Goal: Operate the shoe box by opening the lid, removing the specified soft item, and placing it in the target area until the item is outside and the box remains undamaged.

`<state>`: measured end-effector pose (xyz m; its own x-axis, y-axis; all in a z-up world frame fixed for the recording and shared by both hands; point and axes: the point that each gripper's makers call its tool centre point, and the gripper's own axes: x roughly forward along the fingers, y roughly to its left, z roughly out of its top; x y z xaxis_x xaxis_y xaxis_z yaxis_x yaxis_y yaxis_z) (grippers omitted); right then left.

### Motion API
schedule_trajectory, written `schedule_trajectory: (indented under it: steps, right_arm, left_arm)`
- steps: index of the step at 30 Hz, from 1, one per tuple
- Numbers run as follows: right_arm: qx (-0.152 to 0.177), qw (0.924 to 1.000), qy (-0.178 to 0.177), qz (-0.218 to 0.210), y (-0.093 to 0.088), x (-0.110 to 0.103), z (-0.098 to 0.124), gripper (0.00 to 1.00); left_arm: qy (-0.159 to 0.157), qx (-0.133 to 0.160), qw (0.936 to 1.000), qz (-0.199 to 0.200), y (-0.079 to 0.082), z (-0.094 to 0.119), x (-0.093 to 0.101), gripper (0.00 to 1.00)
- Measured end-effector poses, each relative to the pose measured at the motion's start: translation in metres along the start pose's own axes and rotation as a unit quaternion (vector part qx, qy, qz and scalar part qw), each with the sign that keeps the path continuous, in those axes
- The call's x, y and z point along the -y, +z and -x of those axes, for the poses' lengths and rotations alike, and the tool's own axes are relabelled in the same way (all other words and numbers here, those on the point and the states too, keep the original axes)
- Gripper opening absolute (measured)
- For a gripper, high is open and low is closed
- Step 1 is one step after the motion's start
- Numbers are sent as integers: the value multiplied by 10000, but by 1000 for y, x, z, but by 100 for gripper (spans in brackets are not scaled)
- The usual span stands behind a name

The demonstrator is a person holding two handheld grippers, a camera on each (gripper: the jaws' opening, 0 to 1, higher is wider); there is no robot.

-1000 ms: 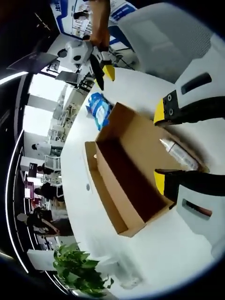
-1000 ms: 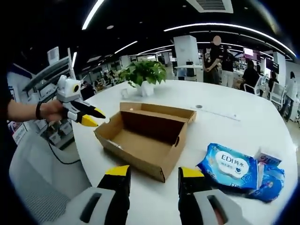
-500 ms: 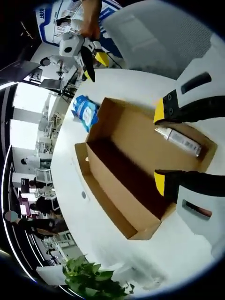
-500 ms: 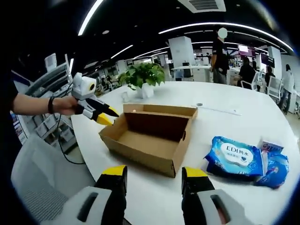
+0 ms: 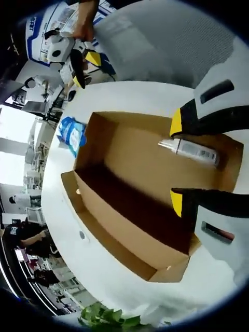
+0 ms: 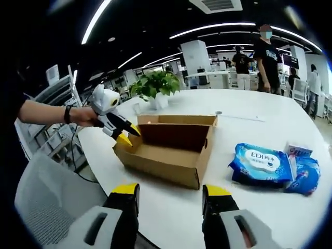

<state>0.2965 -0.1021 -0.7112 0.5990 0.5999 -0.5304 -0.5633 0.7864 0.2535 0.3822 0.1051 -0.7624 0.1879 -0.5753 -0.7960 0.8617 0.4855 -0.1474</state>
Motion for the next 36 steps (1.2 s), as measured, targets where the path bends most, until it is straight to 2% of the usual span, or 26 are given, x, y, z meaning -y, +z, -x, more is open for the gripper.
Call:
schedule_trajectory:
  steps: [2, 4, 9, 14, 20, 30, 36]
  right_arm:
    - [0, 10000, -47, 10, 1, 2, 2, 46]
    - [38, 10000, -79, -31, 3, 4, 4, 46]
    - [56, 9999, -110, -80, 4, 3, 5, 46]
    - [27, 9998, -122, -133, 2, 0, 4, 46]
    - [-28, 9997, -116, -202, -1, -4, 3, 46]
    - [-83, 9997, -114, -214, -4, -10, 2, 46]
    - [-54, 9996, -148, -245, -4, -8, 3, 46]
  left_arm:
    - [-12, -132, 9997, -219, -4, -4, -3, 41]
    - [-41, -383, 9984, -424, -12, -10, -6, 42]
    - [-357, -613, 9947, -739, -19, -22, 4, 44]
    - [-492, -776, 9924, -813, -26, -34, 2, 43]
    - [-658, -986, 9882, -971, -32, -41, 0, 47]
    - [-766, -1111, 9850, -1071, -37, -48, 1, 53]
    - [-669, -1137, 9847, -1137, -35, -48, -3, 56]
